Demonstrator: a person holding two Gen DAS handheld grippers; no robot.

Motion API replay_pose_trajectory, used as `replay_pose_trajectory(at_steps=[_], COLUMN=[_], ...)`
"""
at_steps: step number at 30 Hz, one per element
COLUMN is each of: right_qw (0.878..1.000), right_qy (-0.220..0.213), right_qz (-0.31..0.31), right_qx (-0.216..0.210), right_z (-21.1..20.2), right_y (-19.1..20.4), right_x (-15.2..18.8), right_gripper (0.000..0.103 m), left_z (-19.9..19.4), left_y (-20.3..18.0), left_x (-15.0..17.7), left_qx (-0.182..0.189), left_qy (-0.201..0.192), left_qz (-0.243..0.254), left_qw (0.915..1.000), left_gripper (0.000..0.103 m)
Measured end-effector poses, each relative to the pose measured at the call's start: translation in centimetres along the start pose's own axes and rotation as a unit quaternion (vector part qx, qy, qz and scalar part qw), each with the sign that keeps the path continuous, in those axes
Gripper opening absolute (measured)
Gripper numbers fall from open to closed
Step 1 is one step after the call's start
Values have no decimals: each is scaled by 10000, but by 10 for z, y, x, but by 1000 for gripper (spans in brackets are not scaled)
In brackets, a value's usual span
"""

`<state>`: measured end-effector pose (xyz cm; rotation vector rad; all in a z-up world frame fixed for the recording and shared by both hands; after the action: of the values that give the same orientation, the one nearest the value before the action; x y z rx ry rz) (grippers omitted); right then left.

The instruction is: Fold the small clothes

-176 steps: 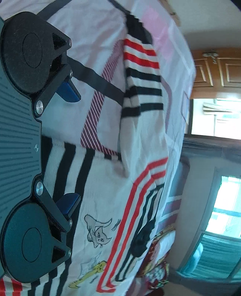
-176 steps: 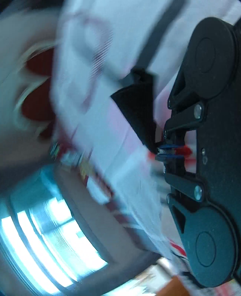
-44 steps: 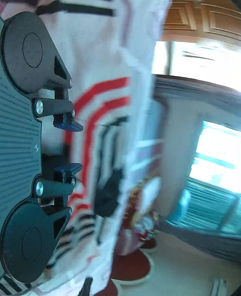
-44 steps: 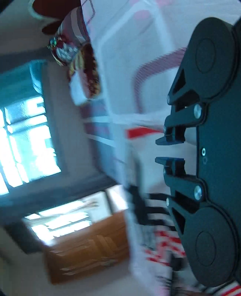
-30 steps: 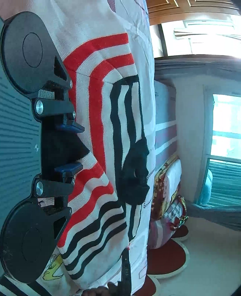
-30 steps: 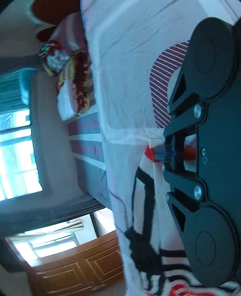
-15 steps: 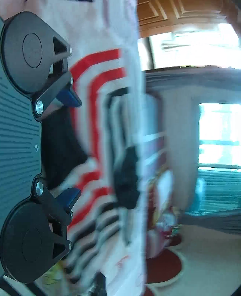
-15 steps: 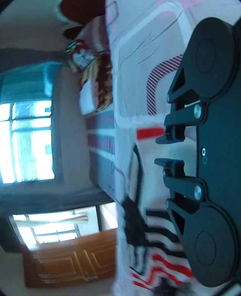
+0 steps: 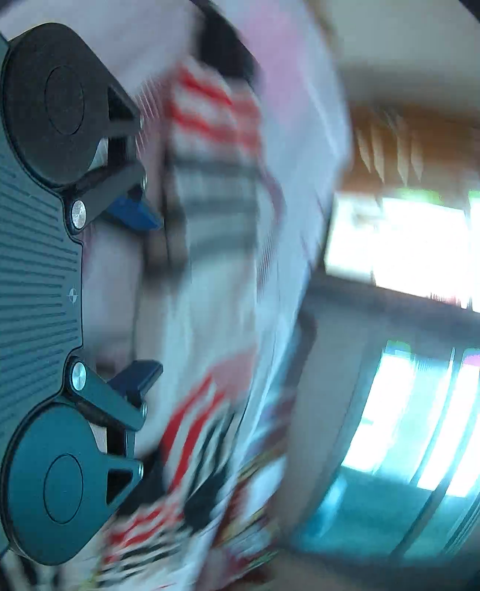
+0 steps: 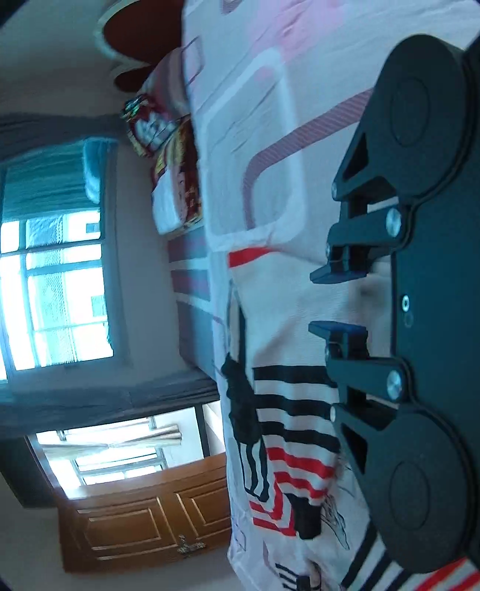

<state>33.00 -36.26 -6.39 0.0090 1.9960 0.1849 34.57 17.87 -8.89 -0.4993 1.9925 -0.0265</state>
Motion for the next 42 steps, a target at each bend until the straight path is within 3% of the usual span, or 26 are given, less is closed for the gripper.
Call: replay_pose_trajectory(at_steps=[2,4,7,11,12,15,18,23,25,26,28,30,33,36,39,42], right_qw=[9999,9997,9989,9984,9985,9989,9991,9983,9971,9962,9953,9957,9959,9949,9938,9930], right_qy=[109,208,274,227,216,176,153,291,337,353,356,346,317,295,292,274], right_qz=[125,144,381,512,505,420,391,499,677,798,905,863,844,952,1053,1114], right_qx=[19,31,59,22,-8,-75,-102,55,74,57,35,40,70,151,225,295], right_z=[-6,-11,-10,-12,-11,-12,-9,10,16,17,19,20,19,16,12,3], right_y=[-2,5,9,17,20,28,31,27,24,22,21,19,13,5,-4,-13], right_x=[7,14,13,10,8,5,1,-1,-3,-3,-5,-7,-8,-7,-4,0], right_gripper=[24,24,24,24,24,24,24,24,24,24,24,24,24,24,24,24], left_z=[2,2,6,20,23,35,40,59,61,58,60,48,38,34,42,44], left_y=[52,94,134,162,169,181,190,190,186,183,169,144,85,0,-92,-162], left_x=[-2,-1,1,0,1,1,8,-6,-15,-19,-30,-48,-72,-75,-50,-17], left_qx=[-287,-366,-102,46,52,-82,-19,-12,-218,-492,-670,-329,557,1081,1236,1552], left_qy=[41,28,-49,-181,-243,-239,-280,-258,-253,-172,-104,-416,-636,-619,-488,-302], left_qz=[-890,-1702,-2566,-3299,-3481,-3601,-3786,-3553,-3150,-2810,-2307,-1786,-1121,-73,1036,1411], left_qw=[9956,9847,9664,9438,9371,9326,9251,9344,9485,9583,9707,9825,9901,9922,9857,9773], left_gripper=[74,74,74,72,67,46,38,38,25,10,6,6,6,6,6,6])
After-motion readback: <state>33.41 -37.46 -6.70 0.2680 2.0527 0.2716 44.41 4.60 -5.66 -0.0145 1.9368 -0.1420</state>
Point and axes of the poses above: each gripper's, at about its wrist camera, not at the fingertips, and z roughly the way its jaws point, y to its left, x to its underside, the point moved 1 cm from there along z, roughly the way its jaws point, and after that the axes turned 7 degrees about -y, right-handed, at the moved point
